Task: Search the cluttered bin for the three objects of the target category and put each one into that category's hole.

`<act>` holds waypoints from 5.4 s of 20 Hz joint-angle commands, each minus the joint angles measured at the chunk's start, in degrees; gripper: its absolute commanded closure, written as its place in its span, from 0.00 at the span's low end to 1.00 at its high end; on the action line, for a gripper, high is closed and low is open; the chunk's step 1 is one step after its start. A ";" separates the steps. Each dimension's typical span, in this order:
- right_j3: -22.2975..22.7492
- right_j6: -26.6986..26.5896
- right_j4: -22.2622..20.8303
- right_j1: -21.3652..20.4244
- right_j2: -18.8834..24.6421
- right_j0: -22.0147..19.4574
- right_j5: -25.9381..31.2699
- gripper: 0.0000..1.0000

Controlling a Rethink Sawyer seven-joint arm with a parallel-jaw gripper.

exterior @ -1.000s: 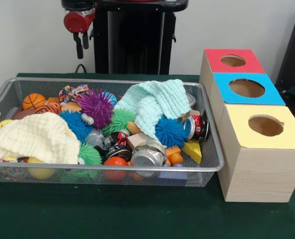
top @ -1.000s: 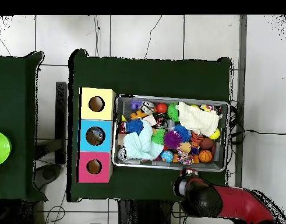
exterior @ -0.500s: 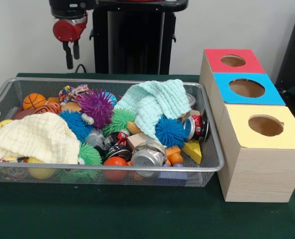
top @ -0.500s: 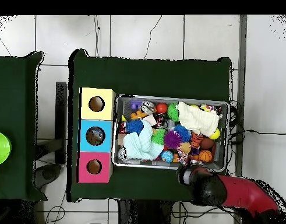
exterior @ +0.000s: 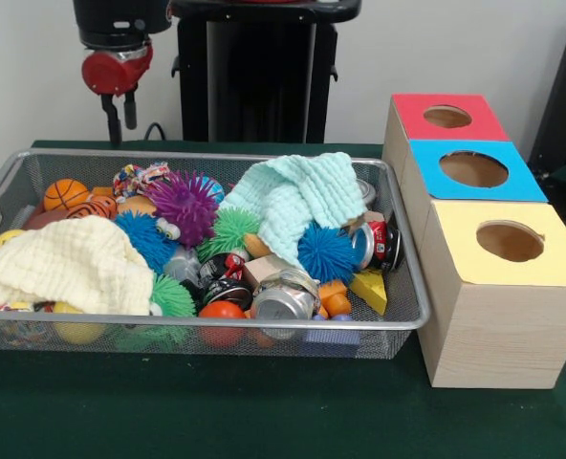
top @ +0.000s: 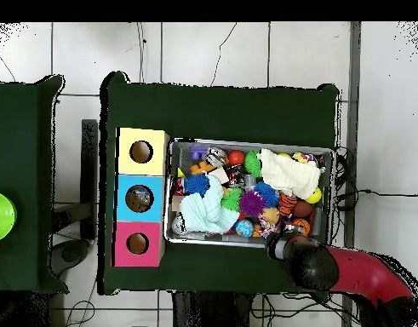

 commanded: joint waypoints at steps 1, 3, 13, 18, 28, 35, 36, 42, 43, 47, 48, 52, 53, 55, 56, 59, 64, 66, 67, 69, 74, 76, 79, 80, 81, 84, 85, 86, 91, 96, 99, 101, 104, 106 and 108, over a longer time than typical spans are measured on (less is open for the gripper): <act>-8.51 -11.84 -2.93 3.33 1.62 -1.99 0.93 0.00; -9.83 -12.22 -4.03 4.53 1.33 -2.08 0.43 0.00; -10.16 -11.19 -7.17 5.54 0.69 -2.18 -0.85 0.00; -8.37 -10.80 -5.40 4.43 1.27 -2.86 0.60 0.00; -6.97 -6.80 -4.59 4.19 0.26 -0.70 -0.38 0.00; -7.41 -7.78 -5.19 5.26 0.32 -1.69 -1.42 0.00; -7.36 -7.92 -5.26 5.34 0.35 -1.90 -1.55 0.00; -8.21 -9.01 -5.26 6.07 1.04 -2.52 -1.20 0.00; -8.15 -8.71 -5.00 6.01 1.06 -2.26 -1.10 0.00; -6.25 -1.73 -1.76 5.20 -0.10 2.69 -1.87 0.00; -5.96 0.67 -0.83 5.12 -0.83 4.55 -2.19 0.00; -6.01 5.09 0.97 4.95 -4.14 9.31 -3.05 0.00; -5.98 5.51 1.63 4.87 -4.71 10.06 -3.00 0.00; -6.35 7.35 3.00 5.07 -6.64 12.66 -3.10 0.00; -6.78 8.65 3.57 5.42 -7.87 14.35 -3.33 0.00; -7.73 10.31 5.35 6.62 -10.83 17.88 -4.45 0.00; -8.17 9.32 8.52 8.09 -14.14 21.10 -6.17 0.00; -8.15 7.48 9.24 8.39 -14.68 20.63 -6.79 0.00; -8.12 6.62 9.46 8.68 -14.82 20.23 -7.29 0.00; -8.11 5.24 9.76 9.23 -15.14 19.67 -8.27 0.00; -7.21 1.98 10.71 9.01 -15.04 17.69 -8.62 0.00; -6.84 1.40 10.54 9.16 -15.13 17.24 -9.36 0.00; -7.08 0.26 9.88 9.69 -15.32 16.36 -9.92 0.00; -7.35 -0.21 9.77 9.85 -15.18 16.03 -9.75 0.00; -7.40 -0.36 9.81 9.99 -15.05 15.79 -9.82 0.00; -7.40 0.29 10.01 10.19 -15.36 16.59 -10.26 0.00; -7.40 0.27 9.99 10.22 -15.42 16.62 -10.30 0.00; -7.33 0.33 9.98 10.15 -15.50 16.88 -10.40 0.00; -7.59 -0.13 9.79 10.62 -15.51 16.75 -11.03 0.00; -7.51 -0.34 10.13 10.17 -15.33 16.93 -10.51 0.00; -7.85 -0.53 10.14 10.35 -15.28 16.95 -10.32 0.00; -8.23 -0.54 10.25 10.57 -15.29 17.09 -10.13 0.00; -8.71 -0.44 10.24 11.00 -15.42 17.28 -10.29 0.00; -8.89 -0.48 10.17 11.19 -15.43 17.24 -10.38 0.00; -9.06 -0.67 10.09 11.24 -15.40 17.08 -10.35 0.00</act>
